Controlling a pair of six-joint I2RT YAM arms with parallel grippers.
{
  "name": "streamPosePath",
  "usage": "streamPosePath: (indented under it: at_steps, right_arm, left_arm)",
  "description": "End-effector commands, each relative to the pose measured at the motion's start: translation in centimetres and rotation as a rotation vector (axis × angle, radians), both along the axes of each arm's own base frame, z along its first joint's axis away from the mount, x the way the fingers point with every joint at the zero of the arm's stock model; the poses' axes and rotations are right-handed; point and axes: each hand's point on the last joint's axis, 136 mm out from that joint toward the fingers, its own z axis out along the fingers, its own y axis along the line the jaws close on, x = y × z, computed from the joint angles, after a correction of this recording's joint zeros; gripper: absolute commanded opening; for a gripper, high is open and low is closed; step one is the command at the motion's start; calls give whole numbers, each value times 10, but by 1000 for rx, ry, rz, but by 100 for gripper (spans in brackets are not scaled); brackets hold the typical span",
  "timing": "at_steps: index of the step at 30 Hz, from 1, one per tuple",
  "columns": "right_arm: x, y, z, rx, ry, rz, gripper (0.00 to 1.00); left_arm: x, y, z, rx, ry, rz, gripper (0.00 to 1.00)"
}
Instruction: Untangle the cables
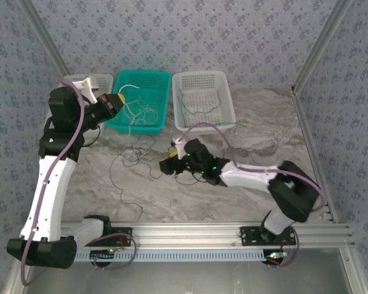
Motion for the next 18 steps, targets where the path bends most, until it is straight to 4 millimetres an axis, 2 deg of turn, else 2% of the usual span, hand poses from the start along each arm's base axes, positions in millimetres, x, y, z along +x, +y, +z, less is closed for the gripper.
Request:
streamPosePath:
  at_steps: [1,4,6,7,8,9,11,12,13,15,18]
  right_arm:
    - [-8,45,0,50,-19,144,69]
    - [-9,73,-20,44,12,186,69]
    - [-3,84,-37,22,36,172,67]
    - [5,86,-48,0,42,144,63]
    - [14,86,-55,-21,45,107,53]
    - [22,82,-60,-36,48,75,38]
    - [39,64,-63,-41,60,-32,10]
    - [43,55,-59,-25,58,-61,3]
    - [46,42,-54,-9,51,-94,0]
    - [45,12,-50,-21,38,-157,0]
    - [43,-44,-47,-69,49,-285,0]
  left_arm:
    - [-4,-1,25,12,-81,-3,0]
    - [-6,0,24,21,-77,1,0]
    - [-7,1,24,27,-78,5,0]
    - [-8,1,24,31,-78,8,0]
    - [-8,2,24,34,-79,12,0]
    - [-9,3,24,39,-78,18,0]
    - [-11,8,23,60,-73,41,0]
    - [-12,12,22,76,-66,64,0]
    - [-12,20,20,100,-51,104,0]
    - [-11,41,13,149,-10,211,0]
    - [-11,75,8,157,29,341,0]
